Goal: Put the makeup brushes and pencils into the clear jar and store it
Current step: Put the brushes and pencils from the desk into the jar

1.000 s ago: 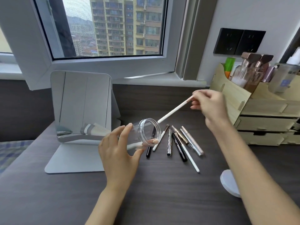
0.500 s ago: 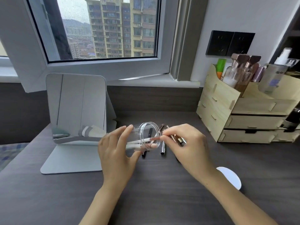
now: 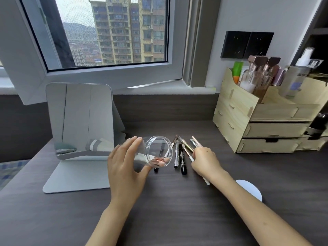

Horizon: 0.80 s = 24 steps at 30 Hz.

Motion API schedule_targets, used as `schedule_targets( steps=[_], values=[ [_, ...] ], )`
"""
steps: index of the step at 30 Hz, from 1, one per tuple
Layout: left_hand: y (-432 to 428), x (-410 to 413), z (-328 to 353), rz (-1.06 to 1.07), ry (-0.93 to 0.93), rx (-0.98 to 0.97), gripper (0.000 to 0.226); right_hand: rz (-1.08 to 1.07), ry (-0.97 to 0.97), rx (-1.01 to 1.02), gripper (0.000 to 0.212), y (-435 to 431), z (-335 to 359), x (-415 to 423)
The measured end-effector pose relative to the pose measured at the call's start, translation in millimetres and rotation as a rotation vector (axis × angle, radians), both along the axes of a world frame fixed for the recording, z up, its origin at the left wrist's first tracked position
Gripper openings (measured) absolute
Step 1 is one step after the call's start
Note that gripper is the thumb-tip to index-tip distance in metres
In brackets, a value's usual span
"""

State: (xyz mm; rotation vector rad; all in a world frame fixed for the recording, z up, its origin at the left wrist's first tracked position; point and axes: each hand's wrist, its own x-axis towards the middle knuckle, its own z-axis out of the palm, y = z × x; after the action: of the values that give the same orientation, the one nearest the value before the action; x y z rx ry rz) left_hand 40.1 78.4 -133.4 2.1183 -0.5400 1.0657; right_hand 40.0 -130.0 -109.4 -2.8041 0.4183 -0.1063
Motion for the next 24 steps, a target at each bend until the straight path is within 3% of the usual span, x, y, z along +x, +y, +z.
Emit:
schedule_targets(
  steps=[3, 7, 9, 11, 16, 18, 21, 23, 24],
  values=[
    [0, -1, 0, -0.005, -0.001, -0.003, 0.081, -0.063, -0.222, 0.182, 0.009, -9, 16, -9],
    [-2, 0, 1, -0.006, -0.013, -0.006, 0.079, 0.063, -0.792, 0.977, 0.017, 3, 62, -63],
    [-3, 1, -1, -0.009, -0.011, 0.003, 0.079, 0.232, -0.893, 1.149, 0.014, 21, 72, -86],
    [-3, 2, -3, -0.009, -0.001, 0.018, 0.08, 0.309, -0.837, 1.125, 0.015, 38, 64, -89],
    [-1, 3, -6, 0.023, 0.028, 0.072, 0.082, 0.244, -0.647, 0.658, 0.011, 51, 31, -68],
    [1, 4, -7, 0.051, 0.037, 0.089, 0.081, 0.22, -0.656, 0.715, 0.015, 54, 28, -67],
    [2, 7, -9, 0.072, 0.042, 0.109, 0.079, 0.161, -0.688, 0.979, 0.022, 57, 22, -65],
    [2, 7, -10, 0.08, 0.041, 0.122, 0.079, 0.168, -0.709, 0.95, 0.018, 61, 16, -60],
    [2, 8, -11, 0.083, 0.041, 0.127, 0.079, 0.202, -0.73, 0.821, 0.012, 62, 11, -58]
  ],
)
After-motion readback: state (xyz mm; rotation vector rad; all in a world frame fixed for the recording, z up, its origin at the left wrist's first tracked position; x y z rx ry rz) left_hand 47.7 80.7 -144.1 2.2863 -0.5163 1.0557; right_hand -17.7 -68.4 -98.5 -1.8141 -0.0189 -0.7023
